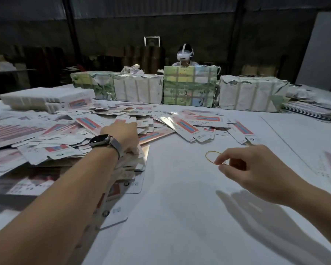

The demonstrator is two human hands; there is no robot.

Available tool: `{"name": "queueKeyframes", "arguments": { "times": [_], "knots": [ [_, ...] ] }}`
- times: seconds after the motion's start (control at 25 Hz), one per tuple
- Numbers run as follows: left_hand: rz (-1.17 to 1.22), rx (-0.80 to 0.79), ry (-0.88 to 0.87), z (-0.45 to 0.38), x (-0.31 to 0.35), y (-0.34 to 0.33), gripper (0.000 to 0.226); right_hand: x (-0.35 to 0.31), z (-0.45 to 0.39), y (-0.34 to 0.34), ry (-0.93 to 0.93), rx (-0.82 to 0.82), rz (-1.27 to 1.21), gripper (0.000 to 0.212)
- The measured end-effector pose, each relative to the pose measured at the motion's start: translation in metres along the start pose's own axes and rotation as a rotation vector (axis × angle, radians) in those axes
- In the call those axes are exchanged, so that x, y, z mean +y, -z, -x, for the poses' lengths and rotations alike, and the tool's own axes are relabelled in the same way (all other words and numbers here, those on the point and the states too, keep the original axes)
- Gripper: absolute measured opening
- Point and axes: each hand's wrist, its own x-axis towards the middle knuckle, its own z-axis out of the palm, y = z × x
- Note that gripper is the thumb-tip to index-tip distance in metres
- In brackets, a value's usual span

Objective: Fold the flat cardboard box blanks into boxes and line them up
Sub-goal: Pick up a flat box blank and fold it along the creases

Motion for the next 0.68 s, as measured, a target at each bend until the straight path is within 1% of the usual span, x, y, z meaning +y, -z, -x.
{"name": "queueKeyframes", "arguments": {
  "times": [0.12, 0.16, 0.2, 0.24, 0.28, 0.32, 0.36, 0.4, 0.44, 0.52, 0.56, 0.6, 0.68],
  "knots": [
    [-0.087, 0.066, -0.067, 0.013, 0.009, 0.009, 0.035, 0.004, -0.001, -0.002, -0.015, 0.004, 0.038, 0.016],
    [-0.088, 0.12, -0.098, 0.02, 0.015, 0.014, 0.03, 0.004, -0.002, -0.002, -0.02, 0.01, 0.037, 0.018],
    [-0.063, 0.2, -0.144, 0.025, 0.022, 0.02, 0.029, 0.004, -0.003, -0.002, -0.022, 0.032, 0.02, 0.019],
    [-0.002, 0.286, -0.208, 0.032, 0.033, 0.028, 0.035, 0.003, -0.004, -0.001, -0.029, 0.078, -0.019, 0.02],
    [0.107, 0.351, -0.289, 0.04, 0.046, 0.036, 0.045, 0.002, -0.006, 0.001, -0.046, 0.146, -0.08, 0.02],
    [0.267, 0.369, -0.381, 0.049, 0.061, 0.044, 0.055, 0.002, -0.008, 0.003, -0.075, 0.23, -0.166, 0.021],
    [0.474, 0.333, -0.479, 0.06, 0.076, 0.049, 0.061, 0.002, -0.011, 0.006, -0.113, 0.31, -0.274, 0.024],
    [0.706, 0.248, -0.569, 0.071, 0.094, 0.051, 0.061, 0.002, -0.015, 0.01, -0.155, 0.373, -0.387, 0.03],
    [0.932, 0.132, -0.643, 0.081, 0.111, 0.051, 0.054, 0.001, -0.018, 0.015, -0.192, 0.422, -0.488, 0.04],
    [1.294, -0.1, -0.705, 0.096, 0.136, 0.046, 0.032, 0.0, -0.026, 0.023, -0.259, 0.518, -0.649, 0.062],
    [1.406, -0.188, -0.714, 0.1, 0.146, 0.042, 0.027, 0.001, -0.028, 0.025, -0.288, 0.583, -0.687, 0.067],
    [1.477, -0.252, -0.714, 0.103, 0.152, 0.037, 0.028, 0.001, -0.029, 0.026, -0.31, 0.648, -0.705, 0.069],
    [1.548, -0.353, -0.726, 0.109, 0.165, 0.024, 0.041, 0.005, -0.03, 0.023, -0.318, 0.716, -0.753, 0.067]
  ]
}}
